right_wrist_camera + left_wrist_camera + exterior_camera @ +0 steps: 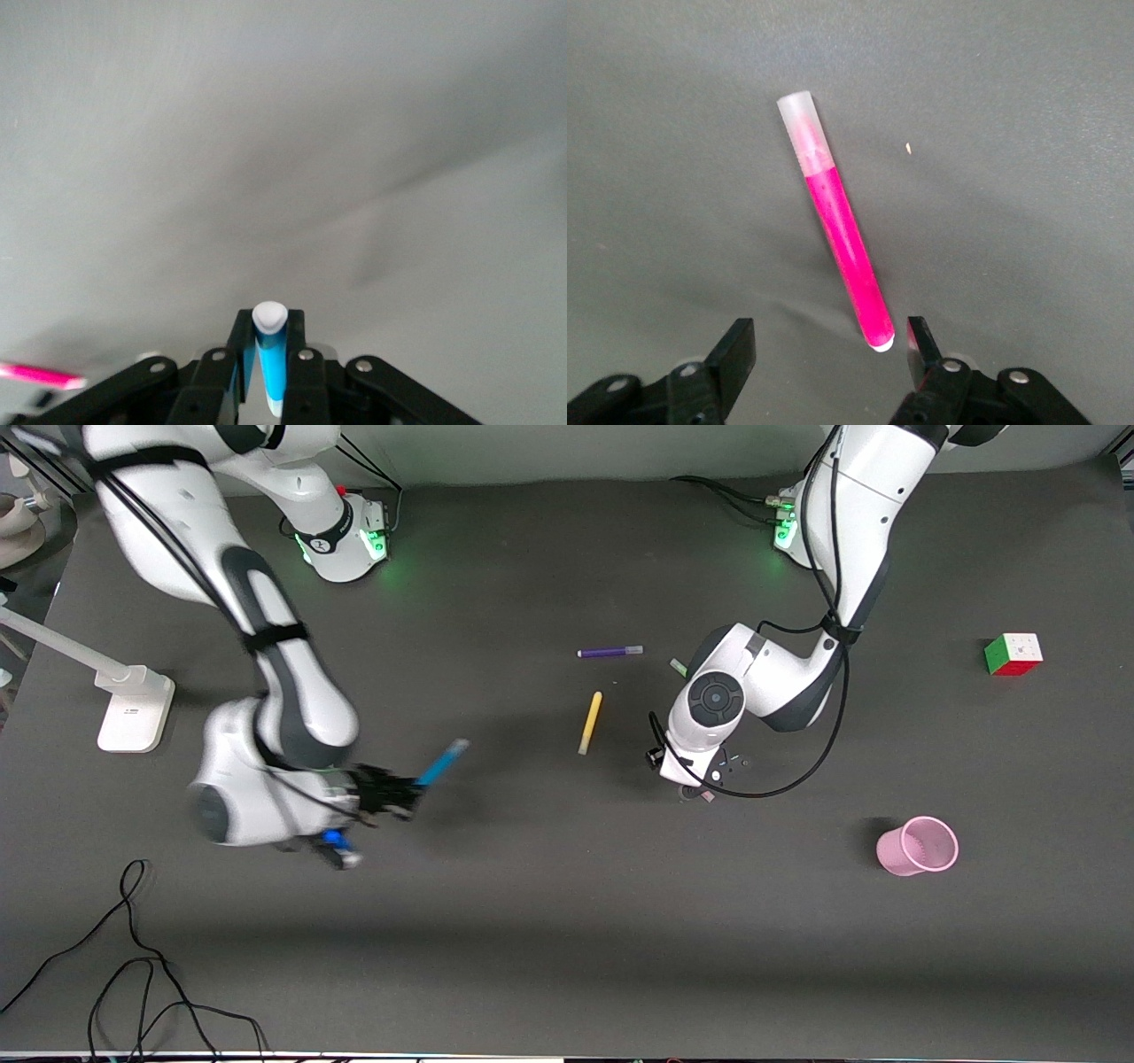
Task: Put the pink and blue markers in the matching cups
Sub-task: 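Carry the blue marker over the blue cup while the left lifts pink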
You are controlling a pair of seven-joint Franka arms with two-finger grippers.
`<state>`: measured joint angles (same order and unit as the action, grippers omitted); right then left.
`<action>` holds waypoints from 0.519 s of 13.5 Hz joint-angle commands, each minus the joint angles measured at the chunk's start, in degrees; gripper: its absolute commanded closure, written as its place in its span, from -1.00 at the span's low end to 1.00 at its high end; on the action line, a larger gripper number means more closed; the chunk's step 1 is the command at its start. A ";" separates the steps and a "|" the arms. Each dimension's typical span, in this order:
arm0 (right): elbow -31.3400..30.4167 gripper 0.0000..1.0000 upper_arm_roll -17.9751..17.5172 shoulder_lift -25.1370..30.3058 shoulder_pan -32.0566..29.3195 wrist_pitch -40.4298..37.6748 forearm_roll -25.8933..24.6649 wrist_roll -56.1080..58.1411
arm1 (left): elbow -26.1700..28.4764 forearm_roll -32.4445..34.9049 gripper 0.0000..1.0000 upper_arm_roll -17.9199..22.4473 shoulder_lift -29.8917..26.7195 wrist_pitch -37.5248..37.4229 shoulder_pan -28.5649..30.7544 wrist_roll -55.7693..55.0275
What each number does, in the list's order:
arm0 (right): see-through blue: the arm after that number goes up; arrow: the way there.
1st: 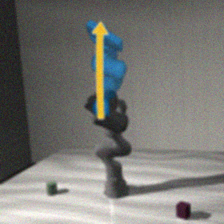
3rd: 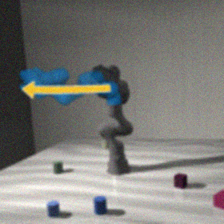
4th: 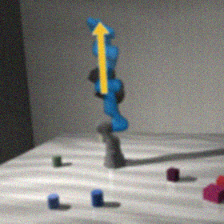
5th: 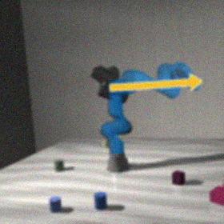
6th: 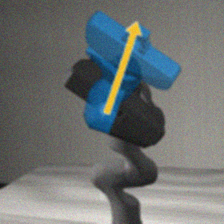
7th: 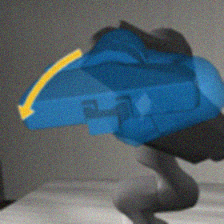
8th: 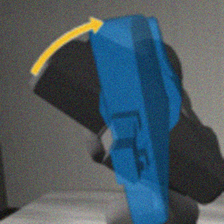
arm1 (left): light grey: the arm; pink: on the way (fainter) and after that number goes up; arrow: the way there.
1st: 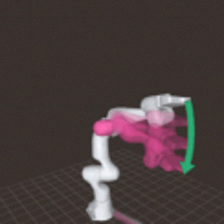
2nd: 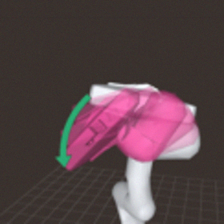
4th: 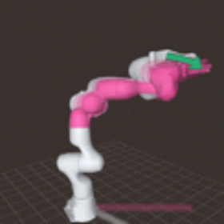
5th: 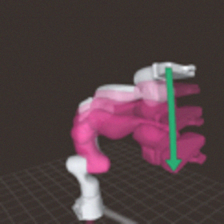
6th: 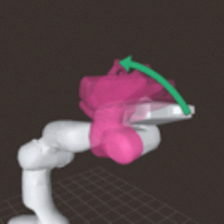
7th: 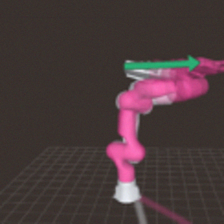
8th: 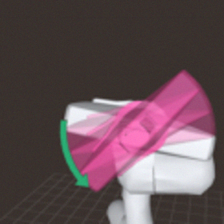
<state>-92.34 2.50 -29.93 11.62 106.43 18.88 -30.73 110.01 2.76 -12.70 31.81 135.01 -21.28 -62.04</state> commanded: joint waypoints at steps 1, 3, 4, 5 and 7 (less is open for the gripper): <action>-5.47 1.00 4.78 7.41 0.42 0.45 -9.88 14.16 | 1.00 0.49 -0.40 0.66 0.97 2.97 -1.65 -2.12; -7.84 1.00 8.12 12.24 0.50 1.41 -13.94 24.36 | 1.00 0.40 -0.30 0.66 1.50 3.42 -1.92 -2.21; -10.37 1.00 9.09 15.31 0.50 3.33 -15.61 27.71 | 1.00 0.40 -0.19 0.66 1.59 3.50 -1.92 -2.21; -14.14 1.00 9.45 18.82 0.50 6.74 -15.98 29.48 | 1.00 0.40 0.01 0.66 1.67 3.50 -1.92 -2.21; -24.06 1.00 9.37 25.24 0.85 16.56 -18.25 29.94 | 1.00 0.40 0.58 0.66 1.76 3.77 -1.92 -2.21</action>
<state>-103.79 11.88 -13.49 11.19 114.00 3.77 -2.51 110.61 2.76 -12.73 33.90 137.96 -22.28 -62.84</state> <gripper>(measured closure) 0.819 0.467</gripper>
